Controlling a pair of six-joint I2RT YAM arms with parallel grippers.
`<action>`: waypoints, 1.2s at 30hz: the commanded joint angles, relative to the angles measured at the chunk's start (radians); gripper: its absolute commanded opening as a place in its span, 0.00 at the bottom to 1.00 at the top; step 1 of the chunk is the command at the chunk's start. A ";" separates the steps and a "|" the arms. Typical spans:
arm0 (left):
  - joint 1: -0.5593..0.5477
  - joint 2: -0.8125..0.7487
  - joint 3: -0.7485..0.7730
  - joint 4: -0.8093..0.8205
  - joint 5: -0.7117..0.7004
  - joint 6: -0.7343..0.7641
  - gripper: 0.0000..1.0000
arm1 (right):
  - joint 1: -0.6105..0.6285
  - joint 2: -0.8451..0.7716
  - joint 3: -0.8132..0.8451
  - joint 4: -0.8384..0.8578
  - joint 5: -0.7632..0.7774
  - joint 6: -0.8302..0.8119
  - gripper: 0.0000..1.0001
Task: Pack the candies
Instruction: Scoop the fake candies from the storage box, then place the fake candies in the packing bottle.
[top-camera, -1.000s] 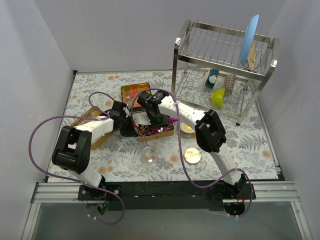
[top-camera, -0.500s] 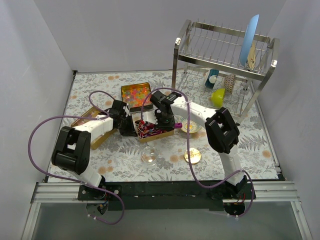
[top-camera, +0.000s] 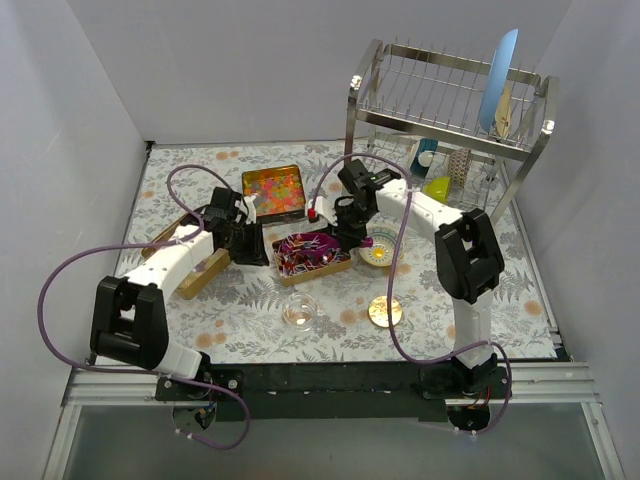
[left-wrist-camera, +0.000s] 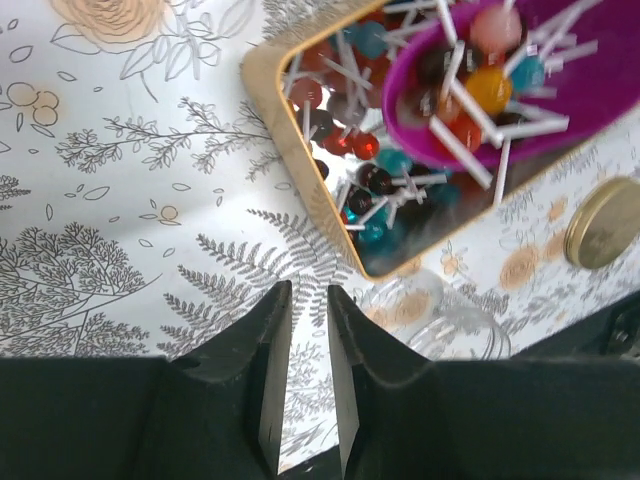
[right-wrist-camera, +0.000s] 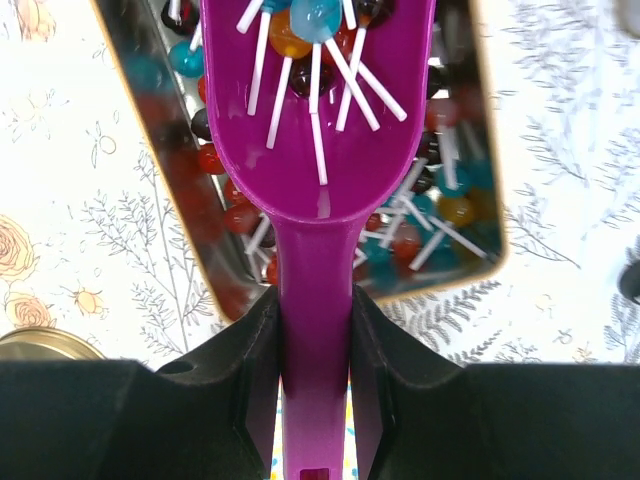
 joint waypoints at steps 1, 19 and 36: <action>0.003 -0.087 0.054 -0.067 0.061 0.145 0.22 | -0.037 -0.072 -0.031 0.079 -0.169 0.001 0.01; 0.087 -0.219 0.044 0.065 0.058 0.122 0.75 | 0.029 -0.506 -0.287 0.017 0.063 -0.222 0.01; 0.103 -0.324 0.015 0.098 0.083 0.147 0.81 | 0.331 -0.474 -0.211 -0.244 0.452 -0.131 0.01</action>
